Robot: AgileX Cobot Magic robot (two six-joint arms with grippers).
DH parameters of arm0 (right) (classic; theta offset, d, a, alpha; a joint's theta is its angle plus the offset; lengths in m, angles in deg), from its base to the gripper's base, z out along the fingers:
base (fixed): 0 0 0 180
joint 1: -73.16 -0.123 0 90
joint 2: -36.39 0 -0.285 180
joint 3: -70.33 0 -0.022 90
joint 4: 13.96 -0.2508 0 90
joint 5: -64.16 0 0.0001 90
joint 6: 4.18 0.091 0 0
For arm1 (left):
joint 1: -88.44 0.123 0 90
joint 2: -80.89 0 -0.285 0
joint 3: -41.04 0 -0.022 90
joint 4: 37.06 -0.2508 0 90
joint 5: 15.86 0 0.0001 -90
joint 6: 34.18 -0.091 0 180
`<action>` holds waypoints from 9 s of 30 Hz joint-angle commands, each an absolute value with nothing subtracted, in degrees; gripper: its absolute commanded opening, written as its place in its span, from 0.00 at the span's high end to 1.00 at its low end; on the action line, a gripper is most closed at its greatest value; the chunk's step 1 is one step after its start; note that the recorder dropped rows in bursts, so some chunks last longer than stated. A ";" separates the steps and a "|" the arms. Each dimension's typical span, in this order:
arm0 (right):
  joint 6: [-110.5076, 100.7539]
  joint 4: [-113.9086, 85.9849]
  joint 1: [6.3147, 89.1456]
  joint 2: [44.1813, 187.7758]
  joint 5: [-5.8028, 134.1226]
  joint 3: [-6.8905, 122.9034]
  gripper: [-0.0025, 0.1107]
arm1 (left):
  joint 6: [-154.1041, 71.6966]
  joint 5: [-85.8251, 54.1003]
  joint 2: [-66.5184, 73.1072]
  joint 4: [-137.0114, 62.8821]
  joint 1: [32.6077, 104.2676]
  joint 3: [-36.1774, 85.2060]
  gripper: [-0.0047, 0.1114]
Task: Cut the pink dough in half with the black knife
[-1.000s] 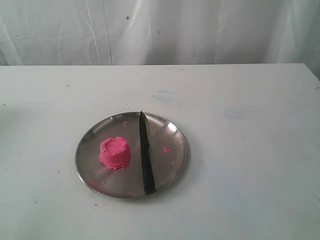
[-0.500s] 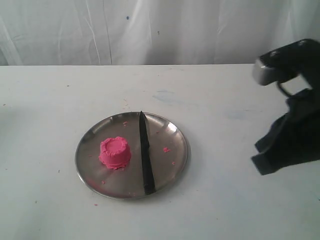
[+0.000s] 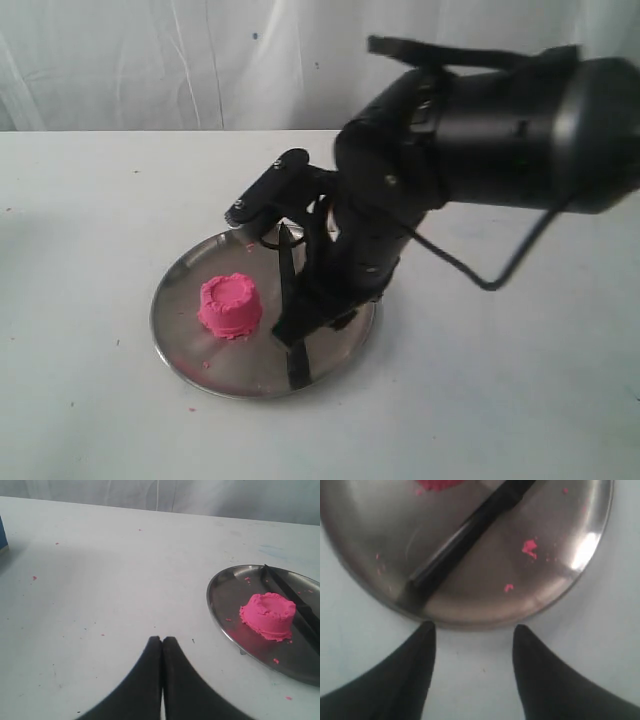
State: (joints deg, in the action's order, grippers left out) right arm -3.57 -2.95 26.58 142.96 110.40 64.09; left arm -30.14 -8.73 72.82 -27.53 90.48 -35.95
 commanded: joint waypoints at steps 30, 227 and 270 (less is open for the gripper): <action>7.03 -6.90 28.63 166.43 107.80 78.53 0.52 | -30.19 -8.91 73.11 -27.35 90.33 -36.18 0.96; -11.61 -13.96 16.22 136.07 109.02 69.61 0.98 | -27.86 -4.16 49.65 -27.36 75.73 27.95 0.96; -16.03 -24.38 16.50 140.89 110.00 69.61 0.98 | 64.99 -55.47 29.14 -70.82 83.13 -26.13 0.54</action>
